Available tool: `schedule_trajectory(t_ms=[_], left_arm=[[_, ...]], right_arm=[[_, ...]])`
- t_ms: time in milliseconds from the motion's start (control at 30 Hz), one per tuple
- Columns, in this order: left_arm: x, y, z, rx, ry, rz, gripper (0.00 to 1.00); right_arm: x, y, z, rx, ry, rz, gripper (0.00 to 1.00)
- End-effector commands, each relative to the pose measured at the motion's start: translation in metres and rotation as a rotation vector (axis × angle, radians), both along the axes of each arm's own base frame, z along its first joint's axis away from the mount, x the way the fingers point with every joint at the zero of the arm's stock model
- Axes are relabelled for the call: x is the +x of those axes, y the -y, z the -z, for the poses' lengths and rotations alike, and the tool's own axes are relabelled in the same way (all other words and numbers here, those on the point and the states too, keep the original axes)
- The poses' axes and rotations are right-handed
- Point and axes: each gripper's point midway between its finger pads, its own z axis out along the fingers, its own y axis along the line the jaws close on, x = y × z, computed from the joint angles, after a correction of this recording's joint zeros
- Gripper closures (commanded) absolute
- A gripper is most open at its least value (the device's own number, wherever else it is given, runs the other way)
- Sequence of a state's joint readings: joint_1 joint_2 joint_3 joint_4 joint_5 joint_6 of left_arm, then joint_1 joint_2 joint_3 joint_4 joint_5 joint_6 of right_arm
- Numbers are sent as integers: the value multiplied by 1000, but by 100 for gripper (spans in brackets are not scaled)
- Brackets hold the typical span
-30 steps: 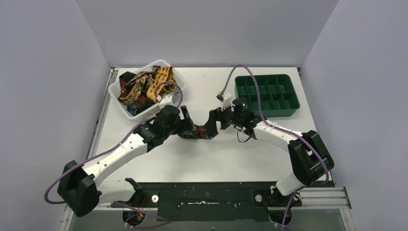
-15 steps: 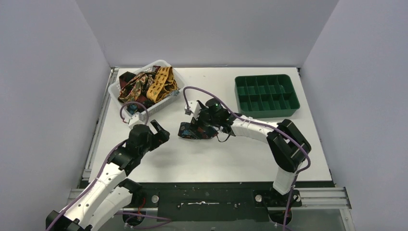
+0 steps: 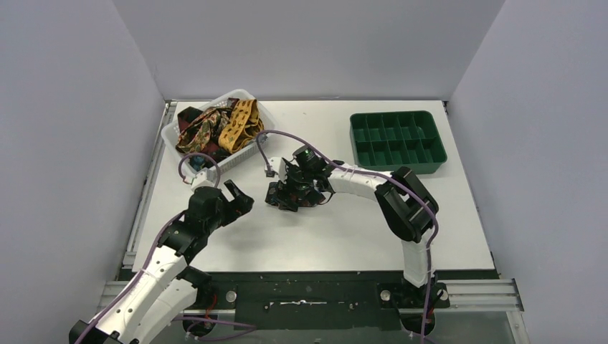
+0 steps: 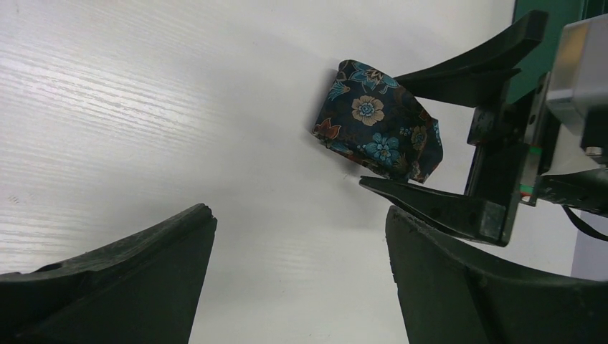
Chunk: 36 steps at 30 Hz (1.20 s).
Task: Roll the ties
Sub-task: Roll the tie at the center of the board.
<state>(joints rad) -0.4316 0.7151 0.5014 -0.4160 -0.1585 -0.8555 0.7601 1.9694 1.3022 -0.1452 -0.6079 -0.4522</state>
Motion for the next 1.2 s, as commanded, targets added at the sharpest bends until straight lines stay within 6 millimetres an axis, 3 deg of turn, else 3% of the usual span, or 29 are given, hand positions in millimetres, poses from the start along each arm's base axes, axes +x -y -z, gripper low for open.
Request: schedule_trajectory(t_ms=[0,167,367,500,667,733,1033,1167], left_arm=[[5,0,-11,-11,45,7,14],[5,2,-7,-5,25,16,13],[6,2,-4,7,11,26,14],[5,2,-1,6,4,25,13],[5,2,2,4,-1,27,14],[5,3,3,0,-3,30,14],[4,6,7,-16,-10,44,13],[3,6,8,-17,-12,48,13]], right_arm=[[7,-9,-5,13,52,-45,0],[16,-7,11,-24,64,-38,0],[10,-2,30,-41,-20,-85,2],[5,6,34,-39,-74,-58,15],[-12,12,36,-29,-83,-64,37],[-22,13,36,-27,-94,-57,41],[-68,10,35,-24,-110,7,43],[-76,6,33,-20,-78,7,35]])
